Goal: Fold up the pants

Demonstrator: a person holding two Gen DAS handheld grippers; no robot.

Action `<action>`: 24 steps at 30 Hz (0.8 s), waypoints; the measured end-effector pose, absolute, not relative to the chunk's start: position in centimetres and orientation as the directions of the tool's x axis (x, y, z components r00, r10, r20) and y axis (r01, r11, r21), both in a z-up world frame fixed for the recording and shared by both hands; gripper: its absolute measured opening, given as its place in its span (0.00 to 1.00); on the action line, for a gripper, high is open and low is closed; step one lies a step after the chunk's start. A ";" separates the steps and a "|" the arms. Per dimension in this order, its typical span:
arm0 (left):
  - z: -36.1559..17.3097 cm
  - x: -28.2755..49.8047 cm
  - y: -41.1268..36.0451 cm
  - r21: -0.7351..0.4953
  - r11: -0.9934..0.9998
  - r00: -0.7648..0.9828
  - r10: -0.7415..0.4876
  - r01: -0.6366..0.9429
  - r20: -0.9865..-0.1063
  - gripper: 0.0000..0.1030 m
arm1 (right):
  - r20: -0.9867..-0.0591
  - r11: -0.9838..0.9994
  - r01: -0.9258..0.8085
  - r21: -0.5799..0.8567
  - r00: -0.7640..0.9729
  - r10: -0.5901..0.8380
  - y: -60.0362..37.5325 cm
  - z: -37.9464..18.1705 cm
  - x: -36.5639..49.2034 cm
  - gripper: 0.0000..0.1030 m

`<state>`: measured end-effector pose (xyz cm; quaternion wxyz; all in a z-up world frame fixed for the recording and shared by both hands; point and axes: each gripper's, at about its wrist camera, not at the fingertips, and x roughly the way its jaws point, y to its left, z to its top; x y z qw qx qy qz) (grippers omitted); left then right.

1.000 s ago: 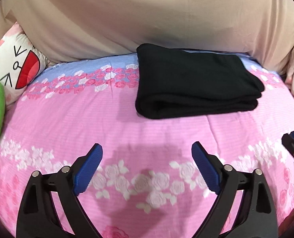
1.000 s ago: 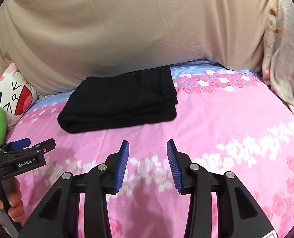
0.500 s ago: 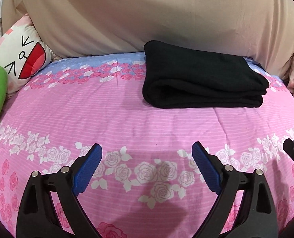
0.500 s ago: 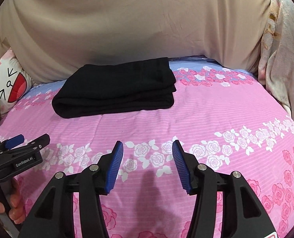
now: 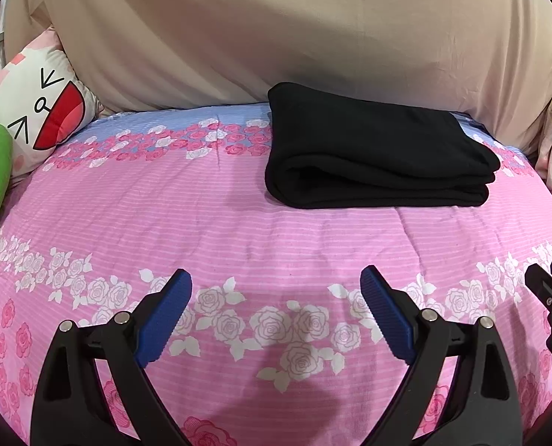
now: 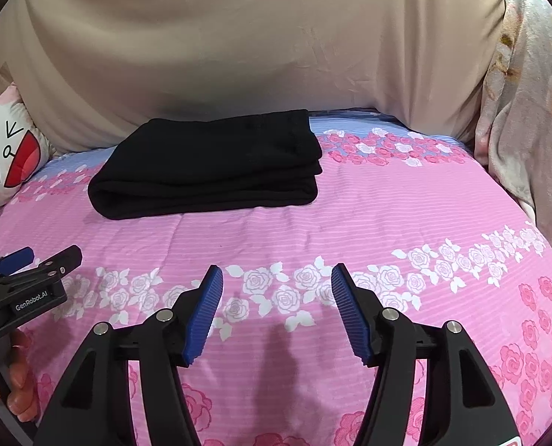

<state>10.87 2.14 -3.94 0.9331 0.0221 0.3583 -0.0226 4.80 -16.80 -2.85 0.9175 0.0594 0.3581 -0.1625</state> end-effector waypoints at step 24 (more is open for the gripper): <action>-3.5 10.3 1.6 0.042 0.996 0.760 -0.035 0.082 -0.648 0.87 | -0.682 0.937 0.347 -0.021 0.681 -0.268 -16.8 -3.1 4.7 0.61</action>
